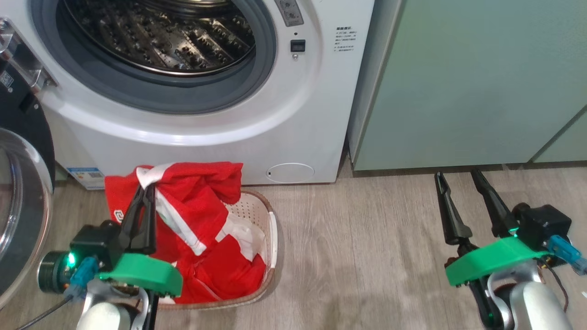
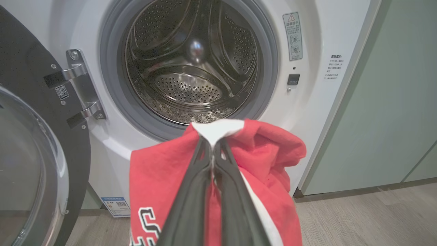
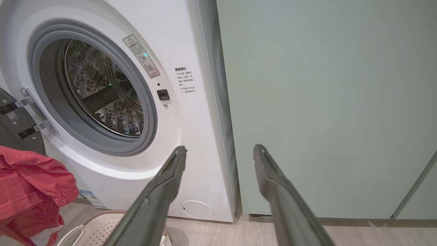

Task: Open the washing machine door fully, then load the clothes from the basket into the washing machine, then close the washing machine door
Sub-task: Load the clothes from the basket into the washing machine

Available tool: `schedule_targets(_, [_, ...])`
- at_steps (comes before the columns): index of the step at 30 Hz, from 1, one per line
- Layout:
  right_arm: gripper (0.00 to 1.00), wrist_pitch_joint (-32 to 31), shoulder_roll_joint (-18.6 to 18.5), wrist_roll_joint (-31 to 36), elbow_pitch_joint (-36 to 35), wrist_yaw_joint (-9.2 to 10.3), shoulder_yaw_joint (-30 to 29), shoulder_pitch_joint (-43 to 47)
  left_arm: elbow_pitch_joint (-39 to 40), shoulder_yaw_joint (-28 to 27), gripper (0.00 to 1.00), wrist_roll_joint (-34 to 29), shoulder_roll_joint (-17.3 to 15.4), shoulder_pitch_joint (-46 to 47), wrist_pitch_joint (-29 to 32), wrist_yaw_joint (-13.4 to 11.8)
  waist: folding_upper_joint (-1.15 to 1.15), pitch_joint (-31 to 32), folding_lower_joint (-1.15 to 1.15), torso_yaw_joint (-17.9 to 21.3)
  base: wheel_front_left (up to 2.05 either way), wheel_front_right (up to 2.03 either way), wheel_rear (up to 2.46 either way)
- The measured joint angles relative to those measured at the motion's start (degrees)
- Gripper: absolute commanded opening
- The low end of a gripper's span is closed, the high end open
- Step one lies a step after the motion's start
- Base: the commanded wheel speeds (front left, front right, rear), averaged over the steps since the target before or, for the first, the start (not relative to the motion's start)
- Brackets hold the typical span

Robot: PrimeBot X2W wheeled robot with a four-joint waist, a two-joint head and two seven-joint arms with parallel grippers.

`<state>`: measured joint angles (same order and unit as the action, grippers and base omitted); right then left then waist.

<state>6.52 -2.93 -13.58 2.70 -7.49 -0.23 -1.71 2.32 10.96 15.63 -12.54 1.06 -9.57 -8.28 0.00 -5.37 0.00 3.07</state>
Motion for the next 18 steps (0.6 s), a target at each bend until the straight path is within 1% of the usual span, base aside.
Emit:
schedule_targets(12, [1.00,-0.67,0.02,0.00,-1.23,0.00,-0.41,1.36,1.00,0.24,0.00,-0.09,-0.52,-0.81,1.26,-0.98,0.00,0.72,0.00,0.65,0.00,0.00,0.00])
schedule_targets(18, [1.00,-0.66,0.03,0.00,-1.22,0.00,-0.38,1.35,0.96,0.33,0.00,-0.09,-0.63,-0.81,1.46,-1.00,0.00,0.57,0.00,0.67,0.00,0.00,0.00])
